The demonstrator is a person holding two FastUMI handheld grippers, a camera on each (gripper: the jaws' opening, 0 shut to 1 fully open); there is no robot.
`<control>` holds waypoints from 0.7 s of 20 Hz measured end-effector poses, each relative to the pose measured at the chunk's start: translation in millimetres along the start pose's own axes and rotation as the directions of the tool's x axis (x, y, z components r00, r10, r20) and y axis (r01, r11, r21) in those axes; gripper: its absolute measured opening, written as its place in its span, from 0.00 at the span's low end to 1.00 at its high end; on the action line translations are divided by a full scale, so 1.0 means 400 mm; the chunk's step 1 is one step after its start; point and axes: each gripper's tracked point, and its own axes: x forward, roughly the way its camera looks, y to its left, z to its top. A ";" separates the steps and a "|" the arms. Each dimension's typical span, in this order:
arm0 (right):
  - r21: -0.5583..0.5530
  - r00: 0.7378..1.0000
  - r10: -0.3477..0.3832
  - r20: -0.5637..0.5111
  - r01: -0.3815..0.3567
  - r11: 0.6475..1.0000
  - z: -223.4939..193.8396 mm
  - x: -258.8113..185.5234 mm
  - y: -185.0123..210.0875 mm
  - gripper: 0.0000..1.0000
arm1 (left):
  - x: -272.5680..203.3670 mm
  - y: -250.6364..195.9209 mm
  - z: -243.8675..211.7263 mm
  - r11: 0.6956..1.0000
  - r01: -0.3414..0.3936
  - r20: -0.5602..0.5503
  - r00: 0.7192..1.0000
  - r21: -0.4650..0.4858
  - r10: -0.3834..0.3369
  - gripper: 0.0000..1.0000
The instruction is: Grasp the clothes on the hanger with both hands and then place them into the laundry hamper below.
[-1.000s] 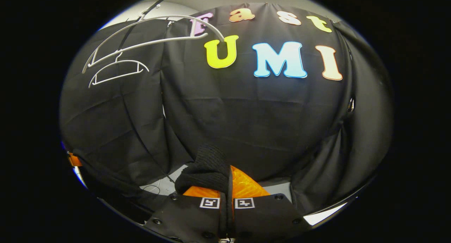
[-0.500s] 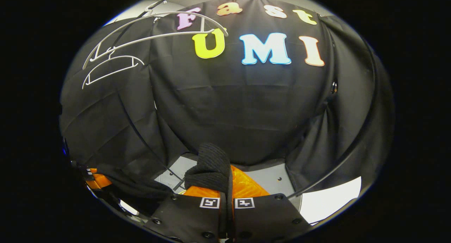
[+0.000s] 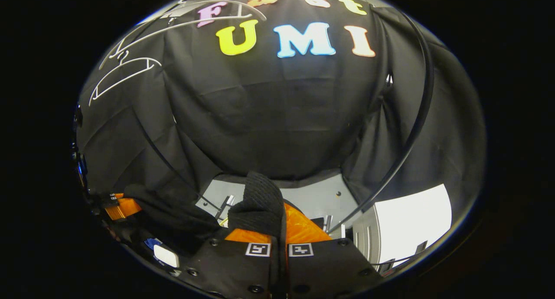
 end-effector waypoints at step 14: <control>0.051 0.989 -0.060 -0.134 0.067 0.996 -0.125 0.112 -0.017 0.02 | 0.168 -0.019 -0.099 1.000 0.016 -0.104 0.994 0.012 -0.015 0.01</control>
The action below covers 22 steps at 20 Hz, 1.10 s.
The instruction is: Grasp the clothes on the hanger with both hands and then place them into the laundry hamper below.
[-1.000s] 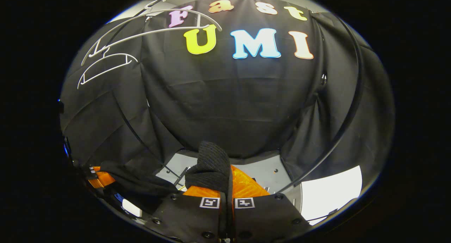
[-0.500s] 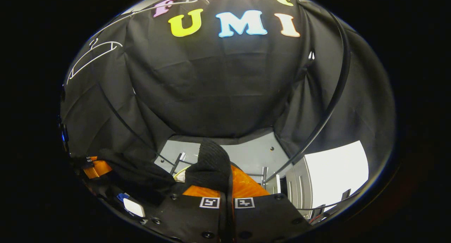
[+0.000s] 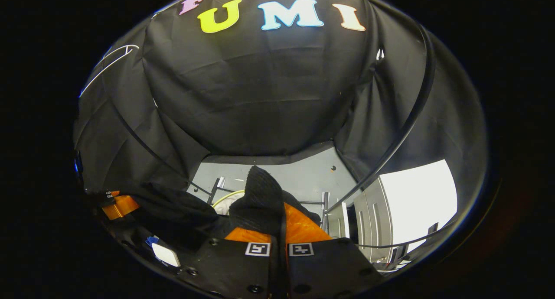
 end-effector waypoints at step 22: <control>-0.050 1.000 -0.009 -0.008 0.009 0.999 -0.013 -0.046 -0.045 0.97 | -0.016 -0.018 -0.093 0.999 -0.040 -0.051 0.998 -0.033 0.039 0.89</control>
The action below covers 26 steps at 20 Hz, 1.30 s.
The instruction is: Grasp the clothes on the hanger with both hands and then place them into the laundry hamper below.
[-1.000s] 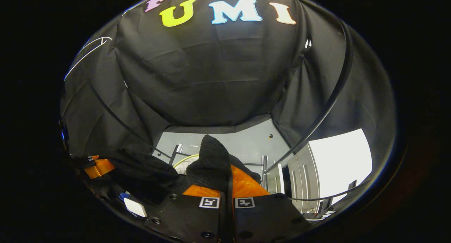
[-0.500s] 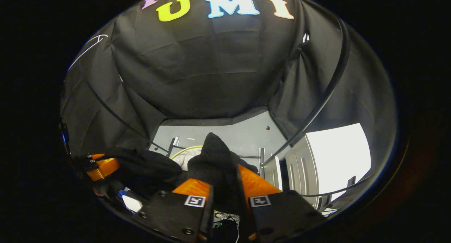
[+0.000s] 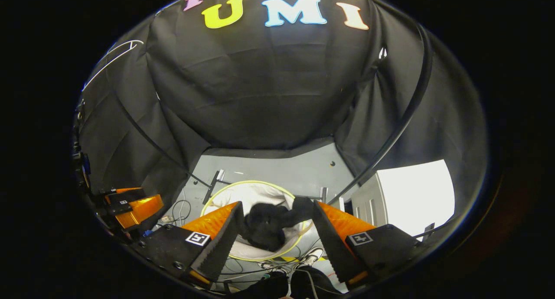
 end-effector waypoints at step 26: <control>0.010 0.685 0.046 0.727 -0.077 0.997 0.480 -0.615 -0.308 0.94 | -0.872 -0.537 0.633 0.994 -0.083 0.712 0.693 -0.072 0.109 0.89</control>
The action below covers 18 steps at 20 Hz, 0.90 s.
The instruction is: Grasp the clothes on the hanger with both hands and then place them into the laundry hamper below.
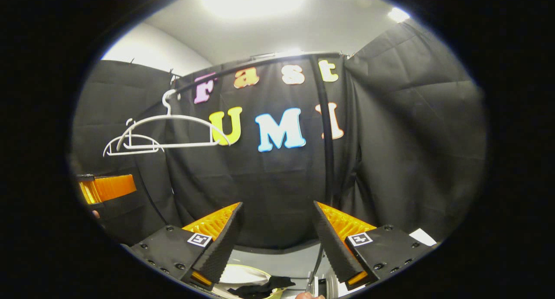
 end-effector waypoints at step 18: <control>-0.089 0.996 -0.089 0.015 0.090 0.992 0.021 -0.140 0.024 0.92 | -0.091 0.163 0.073 1.000 -0.016 0.113 0.993 -0.021 0.018 0.89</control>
